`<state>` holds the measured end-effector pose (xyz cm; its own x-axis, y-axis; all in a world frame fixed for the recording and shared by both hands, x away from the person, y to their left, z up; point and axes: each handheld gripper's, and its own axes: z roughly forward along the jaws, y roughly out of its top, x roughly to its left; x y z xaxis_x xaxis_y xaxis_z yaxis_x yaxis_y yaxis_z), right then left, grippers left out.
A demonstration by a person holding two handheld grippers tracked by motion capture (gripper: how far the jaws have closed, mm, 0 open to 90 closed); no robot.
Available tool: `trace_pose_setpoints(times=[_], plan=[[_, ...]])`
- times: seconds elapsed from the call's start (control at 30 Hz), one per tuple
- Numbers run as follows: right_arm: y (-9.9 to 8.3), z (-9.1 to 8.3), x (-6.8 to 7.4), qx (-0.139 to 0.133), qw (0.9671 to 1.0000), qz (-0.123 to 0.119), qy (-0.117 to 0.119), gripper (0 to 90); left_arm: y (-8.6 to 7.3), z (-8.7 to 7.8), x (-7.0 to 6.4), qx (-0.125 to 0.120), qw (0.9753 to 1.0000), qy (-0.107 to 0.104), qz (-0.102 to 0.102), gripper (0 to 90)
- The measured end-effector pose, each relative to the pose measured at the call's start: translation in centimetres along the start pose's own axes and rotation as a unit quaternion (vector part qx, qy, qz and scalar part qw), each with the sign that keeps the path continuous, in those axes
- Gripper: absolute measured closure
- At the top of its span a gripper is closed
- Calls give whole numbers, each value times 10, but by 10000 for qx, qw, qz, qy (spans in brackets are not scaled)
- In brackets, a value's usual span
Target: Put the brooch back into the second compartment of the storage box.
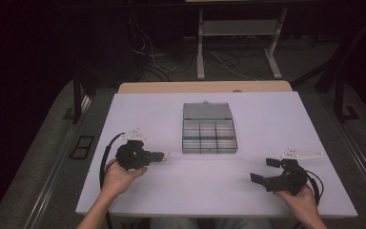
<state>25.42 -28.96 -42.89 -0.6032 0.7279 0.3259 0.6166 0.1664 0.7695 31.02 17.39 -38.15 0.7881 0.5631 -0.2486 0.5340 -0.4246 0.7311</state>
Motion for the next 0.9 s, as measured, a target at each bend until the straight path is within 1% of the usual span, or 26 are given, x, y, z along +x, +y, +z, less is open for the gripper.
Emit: trace_pose_setpoints(times=[0.1,0.23,0.4,0.47,0.5,0.57,0.7,0.77,0.9], plan=[[0,0,0,35,10000,-53,-25,6,5,-1,0,-54,10000,6,11,892],[0,-1,-1,-37,10000,-59,7,6,14,-2,-1,-93,9999,-49,52,893],[0,-4,-2,-144,9998,-103,91,6,25,-1,-3,-96,9998,-84,153,893],[0,-5,-2,-162,9996,-158,146,5,28,-1,-3,-106,9998,-103,160,892],[0,-6,-1,-155,9996,-145,165,6,29,-1,-3,-125,9997,-112,149,892],[0,-6,-1,-185,9994,-214,210,6,33,-1,-3,-133,9997,-132,165,893],[-1,-8,0,-182,9993,-188,257,5,40,1,-4,-119,9995,-154,253,892],[-1,-8,-1,-186,9993,-192,255,5,45,3,-5,-151,9994,-173,266,892],[-2,-7,-1,-166,9992,-219,295,5,56,6,-5,-165,9990,-228,354,892]])
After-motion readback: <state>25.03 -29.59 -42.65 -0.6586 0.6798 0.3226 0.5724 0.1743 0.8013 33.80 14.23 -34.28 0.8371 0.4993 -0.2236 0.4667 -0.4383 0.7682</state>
